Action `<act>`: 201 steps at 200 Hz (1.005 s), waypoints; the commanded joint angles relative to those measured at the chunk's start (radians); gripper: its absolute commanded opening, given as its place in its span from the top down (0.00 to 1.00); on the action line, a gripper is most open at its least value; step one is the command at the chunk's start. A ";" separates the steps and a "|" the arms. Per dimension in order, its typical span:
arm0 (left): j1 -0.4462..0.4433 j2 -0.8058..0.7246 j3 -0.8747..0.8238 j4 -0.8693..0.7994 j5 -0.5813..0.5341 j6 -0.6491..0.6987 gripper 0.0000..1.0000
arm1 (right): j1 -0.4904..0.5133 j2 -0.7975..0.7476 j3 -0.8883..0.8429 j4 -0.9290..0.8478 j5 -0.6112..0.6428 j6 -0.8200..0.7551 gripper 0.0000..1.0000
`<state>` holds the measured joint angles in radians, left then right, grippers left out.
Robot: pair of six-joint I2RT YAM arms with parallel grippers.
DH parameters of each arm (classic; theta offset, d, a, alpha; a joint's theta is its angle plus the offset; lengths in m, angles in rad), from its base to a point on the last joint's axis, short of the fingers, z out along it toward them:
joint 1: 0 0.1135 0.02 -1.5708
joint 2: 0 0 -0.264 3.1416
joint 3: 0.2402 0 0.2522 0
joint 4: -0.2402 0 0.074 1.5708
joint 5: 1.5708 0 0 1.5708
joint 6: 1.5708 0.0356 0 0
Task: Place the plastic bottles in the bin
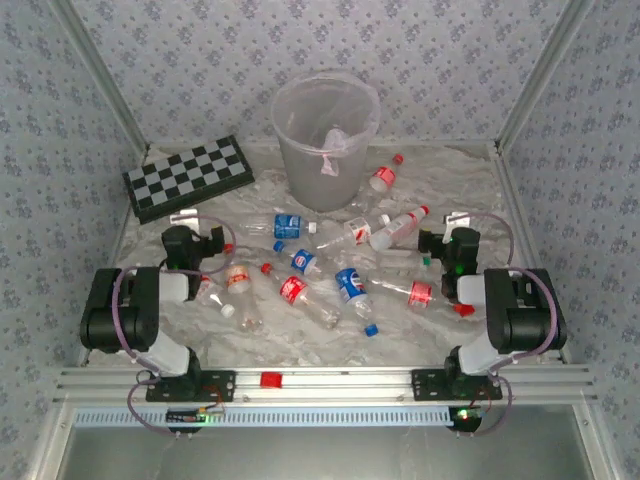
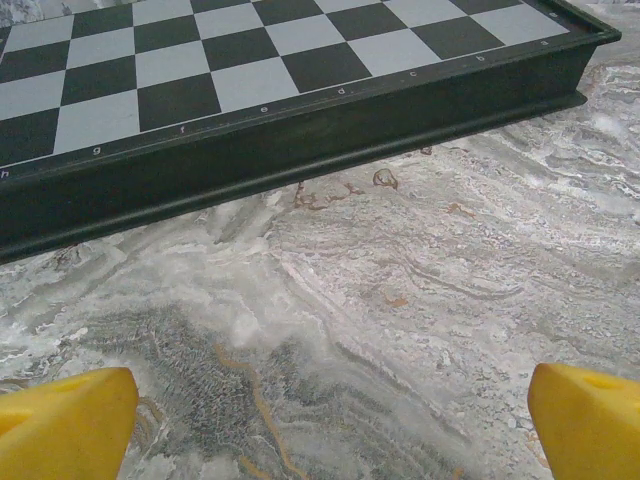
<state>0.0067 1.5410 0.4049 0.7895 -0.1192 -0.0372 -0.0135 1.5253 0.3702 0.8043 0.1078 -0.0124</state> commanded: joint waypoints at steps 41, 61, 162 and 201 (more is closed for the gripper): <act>0.002 -0.005 0.008 0.025 0.014 -0.004 0.00 | -0.005 -0.004 0.017 0.013 0.003 -0.001 0.00; 0.002 -0.004 0.008 0.025 0.014 -0.004 0.00 | -0.005 -0.004 0.017 0.013 0.003 -0.001 0.00; 0.010 -0.005 0.012 0.017 0.029 -0.010 0.00 | -0.012 -0.002 0.025 0.000 -0.003 0.005 0.00; 0.009 -0.049 0.032 -0.043 -0.026 -0.027 0.00 | -0.014 -0.013 0.023 -0.002 -0.005 0.008 0.00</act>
<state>0.0078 1.5402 0.4049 0.7872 -0.1173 -0.0387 -0.0200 1.5253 0.3721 0.8040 0.1070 -0.0124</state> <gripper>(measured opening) 0.998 0.998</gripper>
